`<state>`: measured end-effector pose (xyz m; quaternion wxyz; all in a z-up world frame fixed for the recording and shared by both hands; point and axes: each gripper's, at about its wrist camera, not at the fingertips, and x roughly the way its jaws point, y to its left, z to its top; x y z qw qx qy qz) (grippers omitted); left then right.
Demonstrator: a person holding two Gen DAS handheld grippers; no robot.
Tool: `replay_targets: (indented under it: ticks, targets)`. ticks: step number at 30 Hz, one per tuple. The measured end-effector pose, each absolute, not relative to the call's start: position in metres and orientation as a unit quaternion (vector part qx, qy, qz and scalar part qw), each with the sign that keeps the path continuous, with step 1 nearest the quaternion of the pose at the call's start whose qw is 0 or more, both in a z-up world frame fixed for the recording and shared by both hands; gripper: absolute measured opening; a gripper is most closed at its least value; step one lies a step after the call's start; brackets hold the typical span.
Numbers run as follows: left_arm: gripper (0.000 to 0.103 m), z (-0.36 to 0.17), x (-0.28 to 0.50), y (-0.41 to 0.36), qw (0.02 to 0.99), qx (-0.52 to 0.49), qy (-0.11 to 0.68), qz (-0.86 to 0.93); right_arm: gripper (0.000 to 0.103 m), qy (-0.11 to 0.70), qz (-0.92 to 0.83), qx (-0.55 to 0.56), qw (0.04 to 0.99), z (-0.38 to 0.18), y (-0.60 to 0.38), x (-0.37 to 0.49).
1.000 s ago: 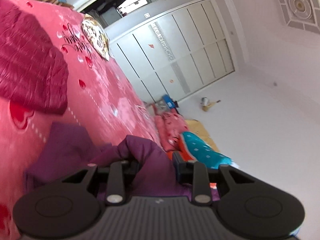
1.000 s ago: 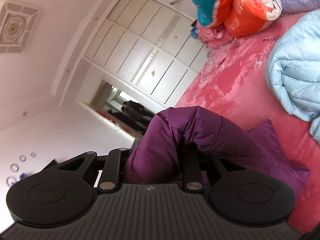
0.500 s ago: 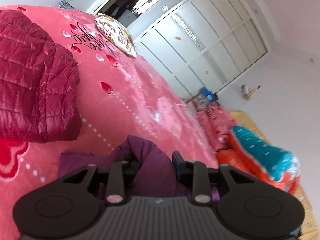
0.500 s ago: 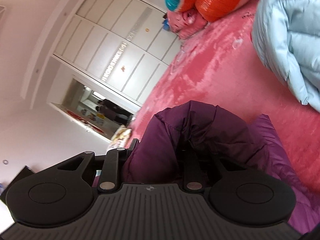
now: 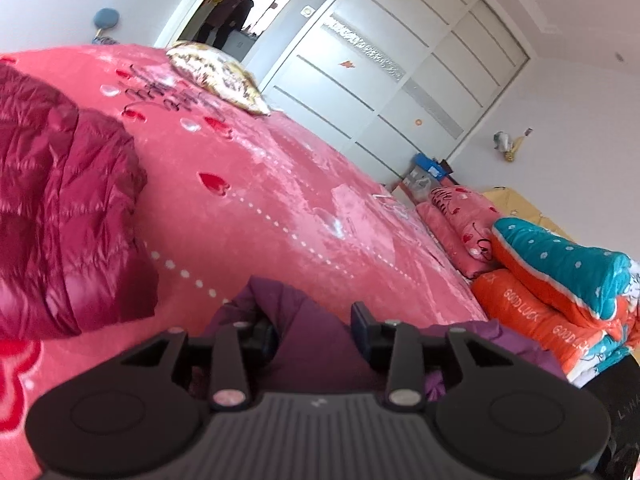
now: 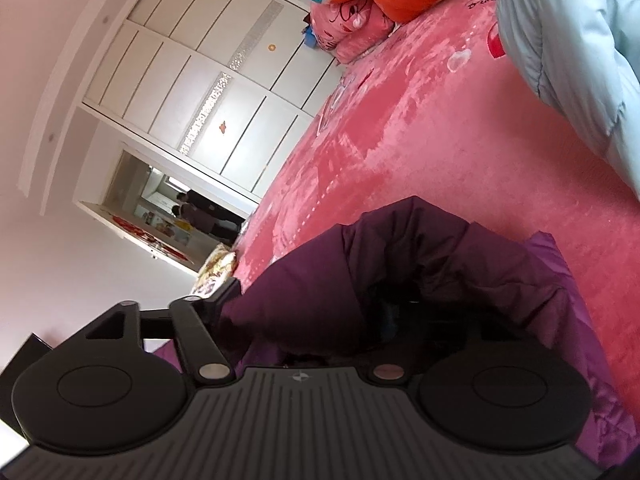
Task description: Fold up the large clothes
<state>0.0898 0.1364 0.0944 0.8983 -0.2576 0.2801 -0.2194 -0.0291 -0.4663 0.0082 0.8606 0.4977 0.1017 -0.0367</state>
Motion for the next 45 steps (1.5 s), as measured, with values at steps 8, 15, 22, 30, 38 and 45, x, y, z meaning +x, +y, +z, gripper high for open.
replay_targets:
  ticks: [8, 15, 22, 30, 38, 45]
  targets:
    - [0.068, 0.127, 0.077, 0.150, 0.914, -0.219, 0.254, -0.227, 0.103, 0.046, -0.031, 0.535, 0.843, 0.019, -0.478, -0.045]
    - [0.101, 0.165, 0.040, 0.177, 0.950, -0.181, 0.174, -0.184, 0.103, -0.012, -0.078, 0.451, 0.889, 0.058, -0.467, -0.079]
    - [0.099, 0.159, -0.006, 0.113, 0.940, -0.075, 0.181, -0.278, 0.103, 0.030, -0.026, 0.277, 0.960, 0.091, -0.404, -0.093]
    - [0.071, 0.113, -0.010, 0.027, 0.889, 0.032, 0.239, -0.390, 0.103, 0.281, 0.128, 0.228, 0.923, 0.039, -0.339, -0.047]
    - [0.070, 0.091, 0.049, 0.010, 0.906, 0.040, 0.268, -0.325, 0.103, 0.269, -0.018, 0.173, 0.947, 0.025, -0.353, -0.019]
    - [0.067, 0.081, 0.088, 0.038, 0.930, -0.004, 0.290, -0.224, 0.103, 0.235, -0.118, 0.184, 0.947, 0.015, -0.371, -0.014]
